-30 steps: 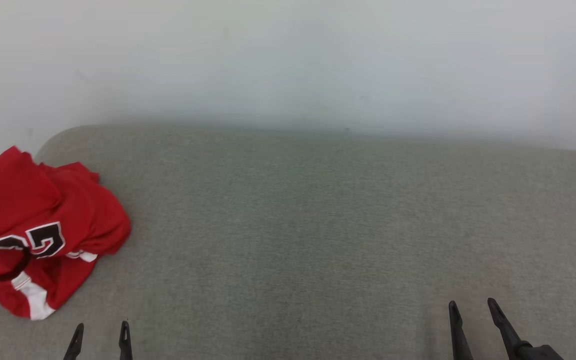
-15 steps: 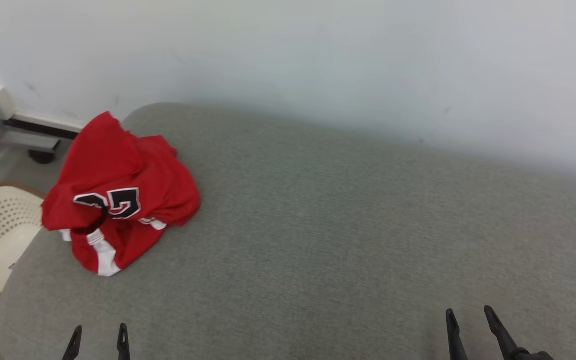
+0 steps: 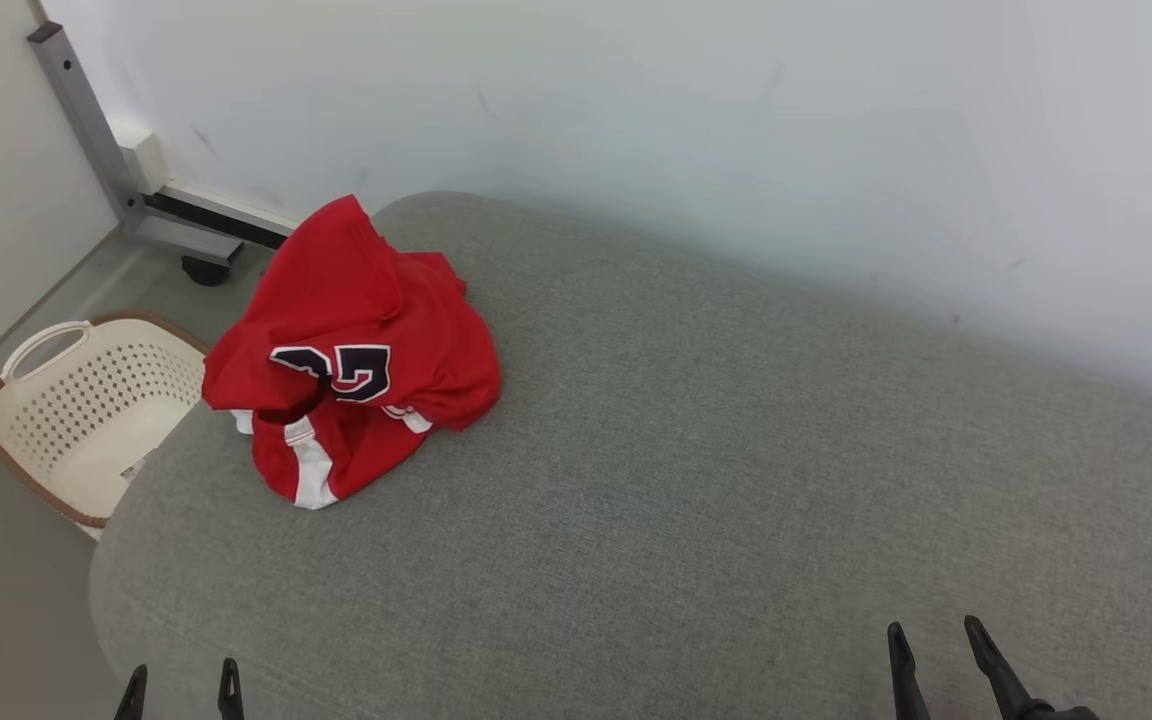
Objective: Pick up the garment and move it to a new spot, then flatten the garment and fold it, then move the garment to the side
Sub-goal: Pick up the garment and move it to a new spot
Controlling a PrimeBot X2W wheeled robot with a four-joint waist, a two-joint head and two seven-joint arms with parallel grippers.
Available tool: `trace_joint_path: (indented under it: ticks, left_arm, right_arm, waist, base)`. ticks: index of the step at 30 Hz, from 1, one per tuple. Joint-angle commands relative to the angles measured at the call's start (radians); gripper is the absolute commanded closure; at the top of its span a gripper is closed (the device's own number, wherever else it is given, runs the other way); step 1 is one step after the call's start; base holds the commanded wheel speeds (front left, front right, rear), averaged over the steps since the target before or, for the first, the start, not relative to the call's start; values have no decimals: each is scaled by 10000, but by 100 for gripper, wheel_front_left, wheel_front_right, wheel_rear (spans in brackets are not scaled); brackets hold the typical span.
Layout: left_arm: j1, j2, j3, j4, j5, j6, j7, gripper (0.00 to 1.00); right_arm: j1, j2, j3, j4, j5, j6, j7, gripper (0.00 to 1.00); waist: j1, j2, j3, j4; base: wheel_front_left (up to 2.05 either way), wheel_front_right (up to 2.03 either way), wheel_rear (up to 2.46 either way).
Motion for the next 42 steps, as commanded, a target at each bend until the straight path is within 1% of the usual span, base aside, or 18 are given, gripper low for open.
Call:
trace_joint_path:
  ticks: [1,12,19,24,27,35,38,42]
  left_arm:
    - [51,-25,35,16,-4,-51,-40,0]
    - [-28,-121,154,-32,-10,99,-40,0]
    - [-310,-158,241,-140,-105,178,-40,0]
    - [-876,-163,480,-191,-249,109,-38,0]
    - [-1383,-54,698,-268,-307,33,-40,0]
    - [-3115,548,1377,-37,-370,-90,-40,0]
    - [-3889,815,1801,413,-649,-154,-38,0]
    - [-4443,1061,2090,1007,-866,-167,-40,0]
  right_arm:
    - [92,-16,21,-5,63,33,-42,0]
    - [66,-16,143,5,21,33,-42,0]
    - [-167,-16,232,-4,-53,33,-42,0]
    - [-318,-18,317,-21,-121,33,-42,0]
    - [-468,-19,324,-51,-175,33,-30,0]
    - [-918,-15,248,-108,-272,34,-30,0]
    - [-1183,-16,196,-151,-242,34,-30,0]
    - [-1344,-15,175,-161,-171,34,-30,0]
  waist:
    - [0,0,-26,101]
    - [0,0,14,91]
    - [0,0,180,-309]
    - [0,0,406,-893]
    - [0,0,587,-1296]
    - [0,0,1295,-2420]
    - [0,0,1712,-2933]
    - [0,0,1959,-3274]
  base:
    - [0,0,0]
    - [0,0,0]
    - [0,0,0]
    - [0,0,0]
    - [0,0,0]
    - [0,0,0]
    - [0,0,0]
    - [0,0,0]
